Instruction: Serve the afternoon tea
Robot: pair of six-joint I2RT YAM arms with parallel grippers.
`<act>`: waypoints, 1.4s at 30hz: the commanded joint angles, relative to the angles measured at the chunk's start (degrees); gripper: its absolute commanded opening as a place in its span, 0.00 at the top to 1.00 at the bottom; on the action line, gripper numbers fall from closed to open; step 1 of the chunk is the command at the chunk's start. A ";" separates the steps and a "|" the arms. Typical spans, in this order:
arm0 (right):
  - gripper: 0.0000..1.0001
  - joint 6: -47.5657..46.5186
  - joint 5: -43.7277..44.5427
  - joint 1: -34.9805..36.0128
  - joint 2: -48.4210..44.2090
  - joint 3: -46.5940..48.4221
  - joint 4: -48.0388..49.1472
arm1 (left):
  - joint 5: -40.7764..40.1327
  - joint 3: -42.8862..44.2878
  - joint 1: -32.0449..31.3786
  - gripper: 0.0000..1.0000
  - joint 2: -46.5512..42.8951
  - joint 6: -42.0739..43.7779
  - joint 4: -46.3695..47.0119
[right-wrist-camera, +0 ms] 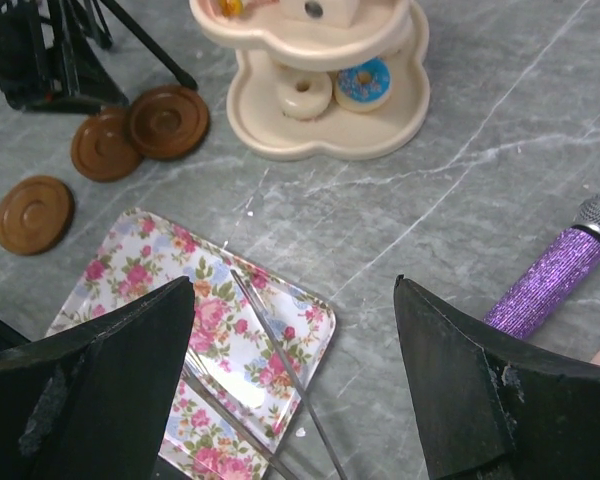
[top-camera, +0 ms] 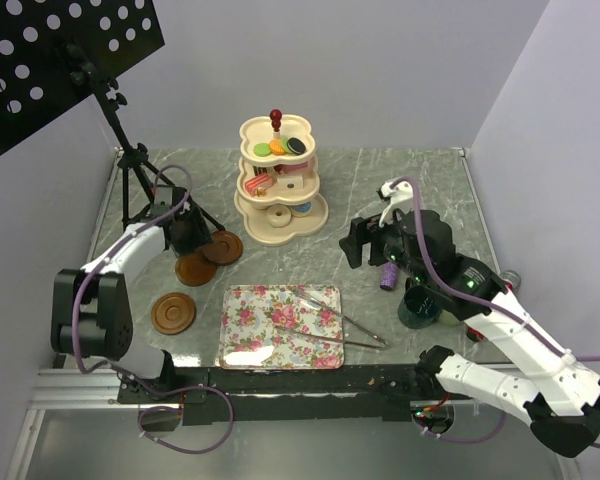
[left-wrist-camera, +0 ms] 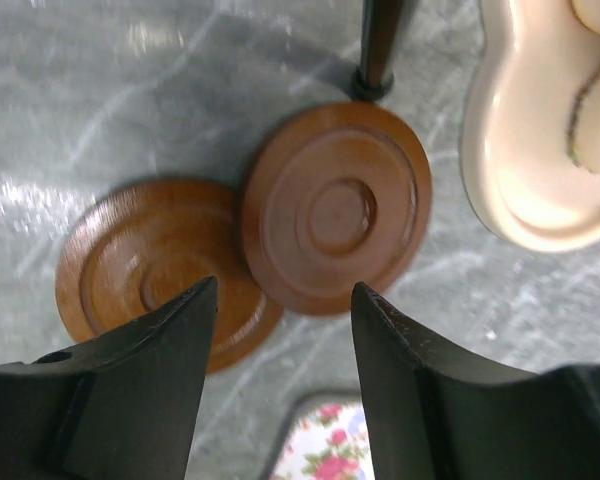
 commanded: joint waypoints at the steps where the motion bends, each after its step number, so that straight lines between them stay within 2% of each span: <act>1: 0.13 -0.28 -0.95 -0.27 0.84 1.50 2.81 | -2.50 4.29 -0.48 0.39 3.33 5.85 3.76; 7: 0.13 1.04 -2.71 -0.27 2.07 1.59 3.07 | -4.52 6.76 -0.65 0.44 10.27 10.69 3.76; 13: 0.13 0.34 -2.89 -0.27 2.51 1.94 2.46 | -4.87 6.94 -2.15 0.51 13.18 14.20 5.43; 26: 0.13 1.40 -3.94 -0.27 2.16 0.71 2.90 | -4.08 1.14 -8.12 0.67 12.22 11.31 8.77; 42: 0.13 1.22 -4.56 -0.27 1.81 0.01 2.81 | -5.23 -1.68 -15.15 0.67 11.07 8.23 9.57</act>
